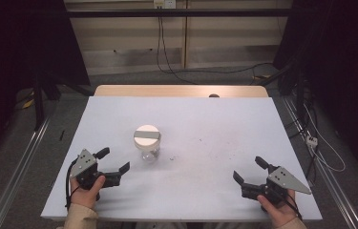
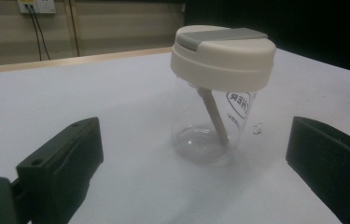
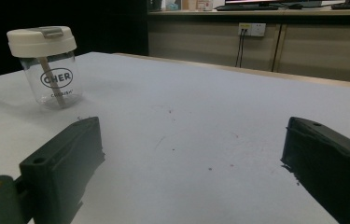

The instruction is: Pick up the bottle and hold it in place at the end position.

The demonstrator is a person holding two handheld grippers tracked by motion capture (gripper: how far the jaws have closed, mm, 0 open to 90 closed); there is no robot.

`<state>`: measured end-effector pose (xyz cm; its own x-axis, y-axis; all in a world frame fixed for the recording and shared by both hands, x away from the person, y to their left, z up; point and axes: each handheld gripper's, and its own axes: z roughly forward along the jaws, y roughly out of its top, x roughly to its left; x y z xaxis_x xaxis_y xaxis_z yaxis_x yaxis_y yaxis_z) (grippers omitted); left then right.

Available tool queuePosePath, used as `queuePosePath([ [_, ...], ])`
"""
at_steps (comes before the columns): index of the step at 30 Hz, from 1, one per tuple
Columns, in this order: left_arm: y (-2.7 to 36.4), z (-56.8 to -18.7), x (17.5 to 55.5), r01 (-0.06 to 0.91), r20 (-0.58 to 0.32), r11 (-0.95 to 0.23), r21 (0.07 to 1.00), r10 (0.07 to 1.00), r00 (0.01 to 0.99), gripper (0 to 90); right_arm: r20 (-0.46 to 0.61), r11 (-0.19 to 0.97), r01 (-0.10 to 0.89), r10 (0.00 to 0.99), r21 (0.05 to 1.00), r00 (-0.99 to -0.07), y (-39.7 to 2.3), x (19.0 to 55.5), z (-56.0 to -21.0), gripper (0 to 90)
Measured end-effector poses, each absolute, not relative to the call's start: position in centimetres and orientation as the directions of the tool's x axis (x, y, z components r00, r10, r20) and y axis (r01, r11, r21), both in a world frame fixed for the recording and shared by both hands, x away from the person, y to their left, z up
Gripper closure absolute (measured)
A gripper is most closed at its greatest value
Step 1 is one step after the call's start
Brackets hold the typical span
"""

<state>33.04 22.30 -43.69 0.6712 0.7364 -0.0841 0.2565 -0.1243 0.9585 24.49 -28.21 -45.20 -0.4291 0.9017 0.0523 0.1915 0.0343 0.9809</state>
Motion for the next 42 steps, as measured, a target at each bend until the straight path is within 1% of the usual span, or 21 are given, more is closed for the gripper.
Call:
queuePosePath([
  [13,20.4,-43.3,33.0,0.251,-0.086,-0.124,0.960,0.722,0.687,2.9,0.047,0.036,0.188,0.907,0.982,-0.419,-28.4,24.4,-45.1,4.7],
  [19,19.7,-43.3,33.0,0.271,-0.092,-0.124,0.955,0.743,0.663,2.8,0.043,0.041,0.187,0.906,0.982,-0.422,-28.2,24.5,-45.1,4.8],
  [27,18.1,-43.5,33.3,0.284,-0.074,-0.148,0.948,0.762,0.644,3.0,0.048,0.035,0.190,0.908,0.981,-0.416,-28.2,24.5,-45.1,5.1],
  [33,16.8,-43.6,33.8,0.302,-0.088,-0.124,0.945,0.795,0.600,3.1,0.048,0.034,0.186,0.908,0.982,-0.417,-28.2,24.6,-45.1,5.2],
  [42,15.7,-44.1,34.5,0.326,-0.066,-0.154,0.933,0.817,0.573,4.0,0.046,0.035,0.184,0.908,0.982,-0.416,-28.3,24.6,-45.1,5.3],
])
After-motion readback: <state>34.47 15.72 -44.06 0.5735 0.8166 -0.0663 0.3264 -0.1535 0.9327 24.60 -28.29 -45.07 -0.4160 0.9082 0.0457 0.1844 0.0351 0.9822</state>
